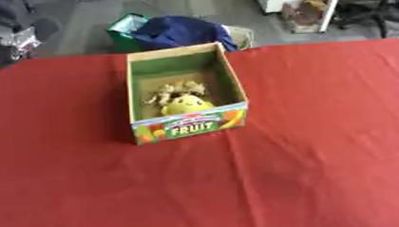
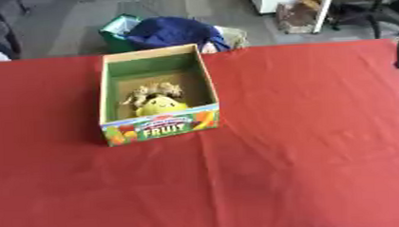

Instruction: Pick up objects on the table and place them in the box.

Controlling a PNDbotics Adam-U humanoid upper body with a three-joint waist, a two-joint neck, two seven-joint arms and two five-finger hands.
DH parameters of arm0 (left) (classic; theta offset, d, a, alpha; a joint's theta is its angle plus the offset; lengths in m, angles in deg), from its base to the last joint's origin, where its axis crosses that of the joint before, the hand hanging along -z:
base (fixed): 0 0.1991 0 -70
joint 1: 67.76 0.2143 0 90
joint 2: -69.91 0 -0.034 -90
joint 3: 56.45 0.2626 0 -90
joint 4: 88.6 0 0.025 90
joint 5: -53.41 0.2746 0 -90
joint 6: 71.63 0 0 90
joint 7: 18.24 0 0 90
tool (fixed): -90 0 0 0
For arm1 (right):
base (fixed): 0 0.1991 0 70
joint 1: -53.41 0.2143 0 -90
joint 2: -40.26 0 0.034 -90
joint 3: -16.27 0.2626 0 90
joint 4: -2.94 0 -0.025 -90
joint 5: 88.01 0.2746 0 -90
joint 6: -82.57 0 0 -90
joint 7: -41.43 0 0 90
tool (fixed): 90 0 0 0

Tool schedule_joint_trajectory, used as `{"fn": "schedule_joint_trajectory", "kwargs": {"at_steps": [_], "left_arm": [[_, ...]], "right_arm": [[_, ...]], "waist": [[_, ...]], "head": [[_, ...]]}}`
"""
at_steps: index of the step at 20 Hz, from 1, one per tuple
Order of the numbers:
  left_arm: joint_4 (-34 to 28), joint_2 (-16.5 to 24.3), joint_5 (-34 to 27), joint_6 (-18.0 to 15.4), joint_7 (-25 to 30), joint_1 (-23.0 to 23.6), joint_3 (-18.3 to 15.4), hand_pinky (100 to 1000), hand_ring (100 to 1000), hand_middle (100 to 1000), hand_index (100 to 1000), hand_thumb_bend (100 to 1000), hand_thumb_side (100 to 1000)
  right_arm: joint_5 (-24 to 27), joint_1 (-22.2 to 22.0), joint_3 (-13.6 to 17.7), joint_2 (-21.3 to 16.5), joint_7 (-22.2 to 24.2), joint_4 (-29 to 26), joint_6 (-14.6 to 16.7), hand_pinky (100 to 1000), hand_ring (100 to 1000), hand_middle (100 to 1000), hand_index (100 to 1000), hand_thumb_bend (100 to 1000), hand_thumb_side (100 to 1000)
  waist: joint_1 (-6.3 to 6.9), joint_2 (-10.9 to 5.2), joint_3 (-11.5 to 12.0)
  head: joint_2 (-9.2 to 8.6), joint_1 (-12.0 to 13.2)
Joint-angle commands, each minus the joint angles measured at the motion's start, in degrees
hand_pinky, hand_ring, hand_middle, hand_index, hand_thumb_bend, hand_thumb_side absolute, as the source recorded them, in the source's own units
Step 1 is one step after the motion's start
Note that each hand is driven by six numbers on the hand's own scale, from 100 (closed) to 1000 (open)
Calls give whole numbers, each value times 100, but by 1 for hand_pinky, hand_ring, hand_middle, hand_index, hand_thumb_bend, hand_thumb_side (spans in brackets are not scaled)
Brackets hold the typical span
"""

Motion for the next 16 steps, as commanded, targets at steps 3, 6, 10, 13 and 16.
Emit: {"fn": "schedule_joint_trajectory", "kwargs": {"at_steps": [3, 6, 10, 13, 16], "left_arm": [[-522, 6, -23, -156, -484, 63, -214, 543, 593, 601, 654, 897, 417], [-721, 26, 217, -363, -776, -19, -267, 566, 608, 611, 658, 893, 406], [-750, 183, 626, -1009, -1198, -335, -296, 615, 639, 628, 670, 886, 399], [-752, 346, 785, -1430, -1471, -585, -278, 647, 661, 653, 690, 863, 400], [-752, 541, 923, -1759, -1738, -843, -255, 689, 699, 693, 723, 843, 414]], "right_arm": [[-58, 59, 72, -230, -76, -144, 9, 576, 625, 631, 784, 259, 283], [-233, 143, 100, -278, -232, -246, -16, 589, 656, 651, 773, 211, 284], [-650, 298, 138, -389, -592, -530, -51, 619, 690, 675, 763, 225, 435], [-967, 499, 158, -535, -817, -664, 13, 642, 720, 696, 776, 181, 308], [-1288, 796, 214, -719, -1118, -681, 274, 680, 769, 744, 797, 103, 307]], "waist": [[-7, -105, 55], [-11, -114, 77], [-14, -142, 85], [-6, -183, 110], [4, -235, 135]], "head": [[82, -7], [121, 9], [208, 10], [302, 9], [387, 1]]}}
